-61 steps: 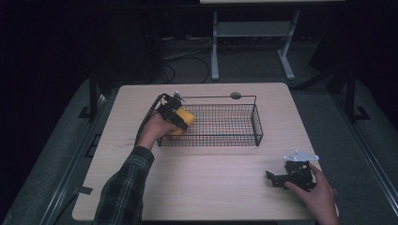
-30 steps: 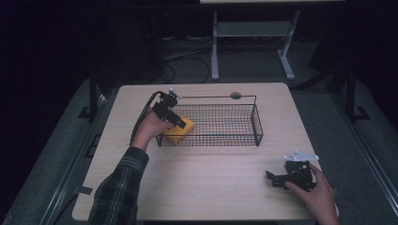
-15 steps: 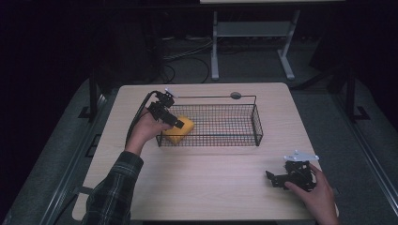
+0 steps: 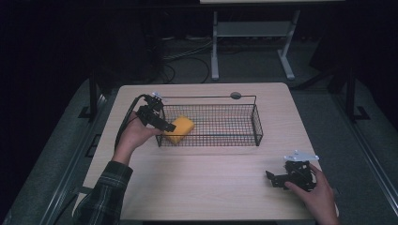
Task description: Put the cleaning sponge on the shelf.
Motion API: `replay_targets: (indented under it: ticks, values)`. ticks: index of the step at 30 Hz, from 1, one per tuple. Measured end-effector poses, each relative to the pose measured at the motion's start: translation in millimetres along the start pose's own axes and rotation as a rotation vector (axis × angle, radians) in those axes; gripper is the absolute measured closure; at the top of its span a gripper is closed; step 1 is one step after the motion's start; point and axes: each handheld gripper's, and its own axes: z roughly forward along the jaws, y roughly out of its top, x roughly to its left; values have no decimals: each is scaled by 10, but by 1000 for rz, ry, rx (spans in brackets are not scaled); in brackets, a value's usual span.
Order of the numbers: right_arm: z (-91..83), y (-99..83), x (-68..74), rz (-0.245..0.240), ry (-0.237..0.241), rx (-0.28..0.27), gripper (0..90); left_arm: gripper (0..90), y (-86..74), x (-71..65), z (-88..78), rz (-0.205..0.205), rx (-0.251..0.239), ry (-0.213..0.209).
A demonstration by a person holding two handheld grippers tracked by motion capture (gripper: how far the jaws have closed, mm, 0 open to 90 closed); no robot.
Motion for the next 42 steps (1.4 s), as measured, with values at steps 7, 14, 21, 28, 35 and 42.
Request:
replay_targets:
  ticks: [7, 14, 21, 28, 35, 42]
  values:
    - [0, 0, 0, -1, 0, 0, 0, 134, -196, -16, -109, -10, -23, 3]
    - [0, 0, 0, -1, 0, 1, 0, 135, -442, -28, -141, -27, -34, 0]
    - [-1, 0, 0, -1, 0, 1, 0, 136, -696, -45, -136, -32, -39, 8]
    - [0, 0, 0, -1, 0, 0, 0, 136, -877, -103, -145, -29, -61, 14]
    - [0, 0, 0, -1, 0, 0, 0, 136, -1078, -203, -116, -15, -84, 26]
    - [0, 0, 0, -1, 0, 0, 0, 136, -1296, -292, -66, -12, -106, 37]
